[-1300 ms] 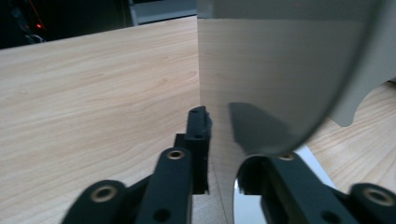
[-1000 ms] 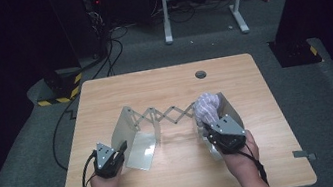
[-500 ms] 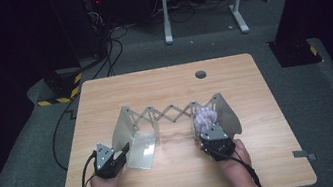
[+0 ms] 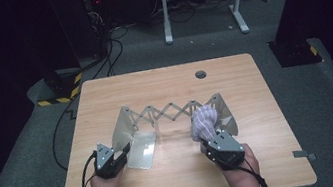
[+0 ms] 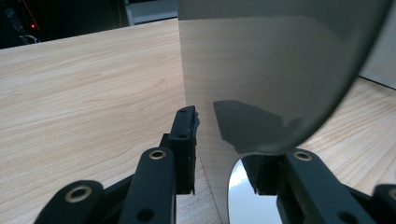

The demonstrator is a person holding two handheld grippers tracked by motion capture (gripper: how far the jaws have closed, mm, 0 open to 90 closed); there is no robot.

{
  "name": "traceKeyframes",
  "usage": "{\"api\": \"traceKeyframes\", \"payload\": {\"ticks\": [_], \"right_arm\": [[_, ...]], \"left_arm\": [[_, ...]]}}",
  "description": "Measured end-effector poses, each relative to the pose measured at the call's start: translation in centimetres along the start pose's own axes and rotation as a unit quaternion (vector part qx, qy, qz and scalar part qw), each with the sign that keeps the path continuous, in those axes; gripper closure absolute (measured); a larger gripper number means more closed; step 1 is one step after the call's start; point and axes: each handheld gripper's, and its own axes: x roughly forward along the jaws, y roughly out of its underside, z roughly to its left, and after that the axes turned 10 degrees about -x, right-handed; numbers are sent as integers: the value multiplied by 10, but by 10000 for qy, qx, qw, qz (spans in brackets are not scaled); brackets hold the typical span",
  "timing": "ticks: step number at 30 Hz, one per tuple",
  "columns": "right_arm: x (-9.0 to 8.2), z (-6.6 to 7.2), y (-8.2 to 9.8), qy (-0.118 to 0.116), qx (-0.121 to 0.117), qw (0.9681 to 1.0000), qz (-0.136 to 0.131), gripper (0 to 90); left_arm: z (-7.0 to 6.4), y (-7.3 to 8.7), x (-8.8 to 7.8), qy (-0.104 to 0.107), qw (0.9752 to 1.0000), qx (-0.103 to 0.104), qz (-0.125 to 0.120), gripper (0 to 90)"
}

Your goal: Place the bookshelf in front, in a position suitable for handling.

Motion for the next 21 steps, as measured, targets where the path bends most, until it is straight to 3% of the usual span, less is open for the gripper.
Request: {"api": "traceKeyframes", "payload": {"ticks": [2,5,12,18,21], "right_arm": [[-5,-5,-8,89,6,9999,-135,597],[0,-9,-8,106,58,9999,-64,598],[33,6,26,-159,105,9981,581,599],[61,21,51,-334,-52,9914,1262,600],[63,22,51,-352,-45,9912,1272,600]], "left_arm": [[0,0,0,7,10000,-4,6,666],[1,0,0,18,10000,-7,-2,666],[2,0,0,22,10000,-6,13,666],[2,1,0,14,10000,3,22,666],[2,1,1,15,10000,-7,39,665]]}}
